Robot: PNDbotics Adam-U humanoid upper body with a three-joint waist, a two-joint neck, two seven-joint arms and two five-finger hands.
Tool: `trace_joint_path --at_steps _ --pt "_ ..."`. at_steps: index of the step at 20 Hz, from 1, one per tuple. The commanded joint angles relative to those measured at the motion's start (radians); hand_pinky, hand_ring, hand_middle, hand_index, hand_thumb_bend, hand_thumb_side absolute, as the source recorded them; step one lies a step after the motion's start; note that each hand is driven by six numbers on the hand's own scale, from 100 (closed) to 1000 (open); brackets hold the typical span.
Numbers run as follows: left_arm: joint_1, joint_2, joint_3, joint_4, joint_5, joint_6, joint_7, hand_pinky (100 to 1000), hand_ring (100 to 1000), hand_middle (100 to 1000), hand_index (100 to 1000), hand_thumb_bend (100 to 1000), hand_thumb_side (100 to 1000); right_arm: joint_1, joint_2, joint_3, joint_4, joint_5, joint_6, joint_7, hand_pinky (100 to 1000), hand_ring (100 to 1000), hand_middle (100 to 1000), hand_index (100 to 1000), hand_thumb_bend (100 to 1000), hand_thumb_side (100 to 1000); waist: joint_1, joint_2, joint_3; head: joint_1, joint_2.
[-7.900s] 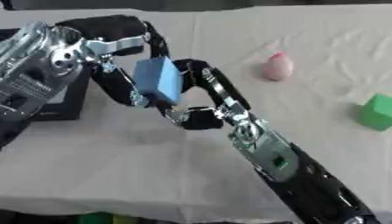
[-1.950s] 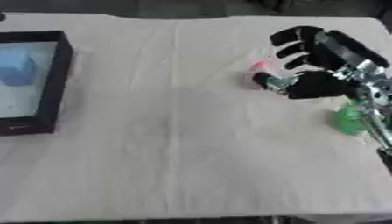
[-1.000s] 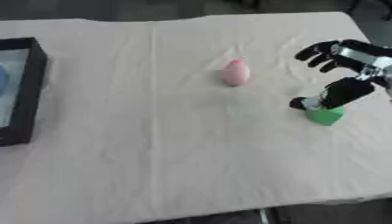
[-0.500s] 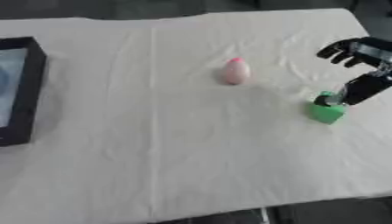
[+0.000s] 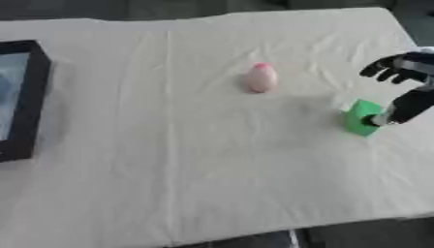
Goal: Pick up the objects with one hand, pass them to the other hand, and then place them into the box on the other side of the table.
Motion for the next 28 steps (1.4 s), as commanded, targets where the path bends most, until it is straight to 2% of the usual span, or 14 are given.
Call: trace_joint_path --at_steps 1,10,28 --pt "-0.008 0.011 0.012 -0.02 0.002 0.0 0.007 704 831 735 774 101 605 -0.014 -0.043 -0.007 0.018 0.02 -0.009 0.007 889 892 869 873 542 100 0.0 -0.012 -0.001 -0.009 -0.015" --pt "-0.005 0.005 0.012 -0.022 0.003 -0.004 0.011 704 830 731 771 100 606 -0.032 -0.02 0.014 0.072 0.07 0.006 -0.079 881 871 844 869 526 100 0.007 -0.006 0.004 -0.018 -0.025" --pt "0.001 -0.001 0.009 -0.026 0.007 0.003 0.02 704 830 726 766 100 621 -0.053 0.009 0.046 0.163 0.145 0.006 -0.097 888 863 816 857 502 100 0.016 0.005 0.018 -0.026 -0.028"
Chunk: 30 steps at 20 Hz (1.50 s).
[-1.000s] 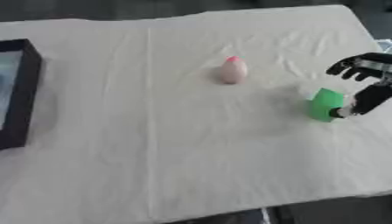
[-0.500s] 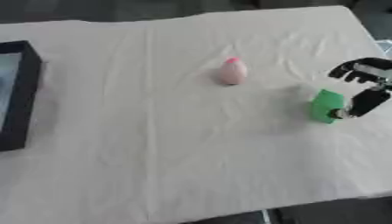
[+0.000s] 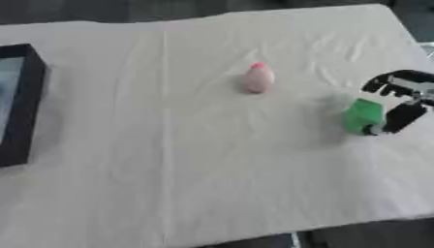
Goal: Pick up the objects with one hand, pass them to the other hand, and then place them into the box on the other side of the table.
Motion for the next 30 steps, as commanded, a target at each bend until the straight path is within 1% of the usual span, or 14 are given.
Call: trace_joint_path --at_steps 1,5,11,14,20,25,27,29,30 --pt "-0.008 0.009 0.008 -0.021 0.0 0.001 0.003 706 828 728 765 100 624 -0.017 -0.023 -0.004 0.01 0.02 0.004 -0.013 888 862 811 852 498 100 -0.001 -0.013 0.001 -0.002 -0.011" --pt "-0.008 0.008 0.008 -0.022 0.0 0.0 0.0 707 825 730 763 100 627 -0.02 -0.017 0.002 0.018 0.03 0.003 -0.019 887 858 798 839 487 100 0.0 -0.011 0.001 -0.002 -0.01" --pt "-0.006 0.007 0.008 -0.022 -0.002 -0.001 0.0 709 825 731 762 100 633 -0.024 -0.012 0.005 0.021 0.025 0.007 -0.029 885 849 760 791 458 100 0.0 -0.009 0.002 -0.002 -0.012" --pt "-0.004 0.006 0.008 -0.02 -0.002 -0.002 0.0 709 824 730 761 100 635 -0.024 -0.013 0.005 0.02 0.019 0.01 -0.032 883 832 718 742 442 100 -0.001 -0.009 0.002 0.0 -0.012" --pt "-0.001 0.007 0.008 -0.018 -0.004 -0.003 0.0 711 824 731 761 100 639 -0.019 -0.013 -0.003 0.006 -0.005 0.021 -0.037 869 786 648 675 416 100 -0.005 -0.011 0.001 0.002 -0.01" --pt "0.002 0.009 0.009 -0.018 -0.006 -0.004 -0.001 712 824 731 761 100 639 -0.013 -0.012 -0.016 -0.033 -0.037 0.027 -0.053 847 755 614 645 315 100 -0.008 -0.014 0.001 0.008 -0.008" --pt "0.003 0.011 0.009 -0.018 -0.007 -0.004 -0.002 712 824 731 761 100 639 -0.004 -0.01 -0.027 -0.067 -0.059 0.032 -0.069 836 745 605 636 294 100 -0.008 -0.016 0.001 0.013 -0.008" --pt "0.004 0.013 0.011 -0.019 -0.008 -0.005 -0.002 713 824 732 761 100 636 0.008 -0.003 -0.043 -0.116 -0.091 0.043 -0.097 809 715 587 620 236 100 -0.009 -0.018 -0.001 0.02 -0.007" --pt "0.004 0.014 0.011 -0.02 -0.008 -0.005 -0.002 713 824 732 762 100 636 0.015 0.004 -0.05 -0.143 -0.109 0.051 -0.115 801 708 584 619 228 100 -0.009 -0.019 -0.001 0.025 -0.006"
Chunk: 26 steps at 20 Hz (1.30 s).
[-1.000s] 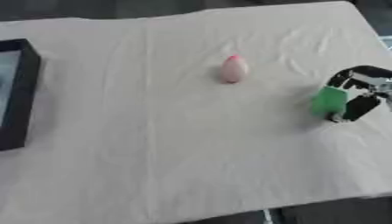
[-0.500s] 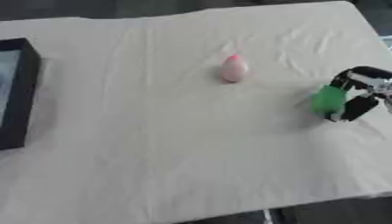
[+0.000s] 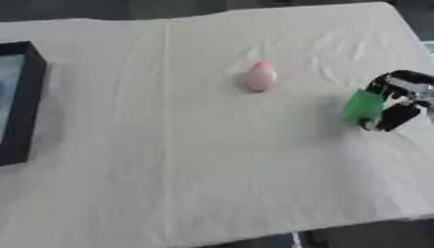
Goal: Pick up the objects with one hand, pass them to the other hand, and then place them into the box on the other side of the table.
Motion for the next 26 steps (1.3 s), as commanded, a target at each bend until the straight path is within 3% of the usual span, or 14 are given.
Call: trace_joint_path --at_steps 1,7,15,21,26 --pt "-0.007 0.023 0.012 -0.021 -0.007 -0.004 -0.001 712 824 733 763 100 636 0.006 -0.009 -0.034 -0.09 -0.06 0.02 -0.051 784 693 580 616 203 100 -0.003 -0.025 -0.002 0.015 -0.006" --pt "-0.003 0.027 0.014 -0.027 -0.007 -0.003 -0.002 712 823 733 763 100 628 0.024 0.071 -0.028 -0.243 -0.21 0.039 -0.143 713 637 565 606 100 100 0.003 -0.033 0.0 0.054 -0.005" --pt "0.0 0.036 0.018 -0.036 -0.009 0.002 -0.004 713 822 731 763 100 613 0.033 0.208 0.011 -0.386 -0.338 0.067 -0.275 670 609 552 598 100 100 0.011 -0.045 0.004 0.095 0.004" --pt "0.001 0.04 0.015 -0.038 -0.012 0.004 -0.01 713 822 731 762 100 611 0.03 0.271 0.068 -0.443 -0.376 0.04 -0.361 658 611 562 609 100 100 0.014 -0.051 0.005 0.107 0.005" --pt "-0.005 0.039 0.011 -0.038 -0.012 0.007 -0.016 713 823 732 762 100 608 0.004 0.304 0.139 -0.432 -0.474 -0.009 -0.388 640 614 573 619 100 100 0.017 -0.051 0.008 0.104 0.007"
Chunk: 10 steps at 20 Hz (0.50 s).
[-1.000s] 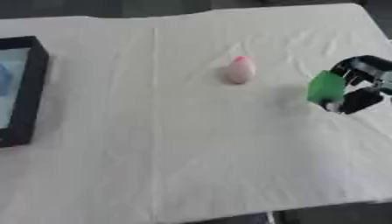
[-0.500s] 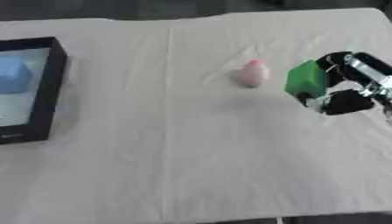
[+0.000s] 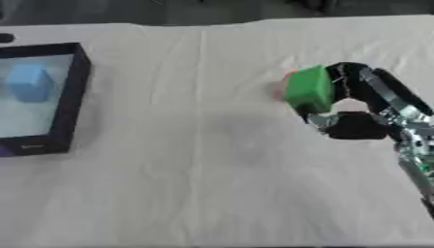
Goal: Pick up the objects with one hand, pass them to the other hand, and then place them into the box on the other side of the table.
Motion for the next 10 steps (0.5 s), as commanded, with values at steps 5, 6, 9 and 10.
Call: trace_joint_path --at_steps 5,6,9,10 --pt "-0.02 0.03 0.003 -0.023 -0.004 0.001 -0.009 712 823 732 763 100 606 -0.073 0.046 0.084 0.01 -0.128 -0.035 -0.004 615 610 570 615 100 108 0.004 -0.021 0.005 -0.003 0.007" --pt "-0.022 0.031 0.002 -0.024 -0.004 0.001 -0.011 712 823 732 763 100 605 -0.082 0.056 0.099 0.014 -0.138 -0.034 0.004 613 607 569 614 100 111 0.004 -0.021 0.005 -0.003 0.008" --pt "-0.025 0.035 -0.001 -0.028 -0.005 0.002 -0.018 713 823 731 763 100 603 -0.101 0.083 0.14 0.023 -0.156 -0.03 0.035 613 603 565 611 100 113 0.003 -0.021 0.006 0.001 0.009" --pt "-0.026 0.037 -0.003 -0.03 -0.005 0.002 -0.021 712 822 731 762 100 602 -0.106 0.091 0.151 0.026 -0.159 -0.029 0.045 614 603 565 610 100 114 0.003 -0.022 0.006 0.003 0.01"
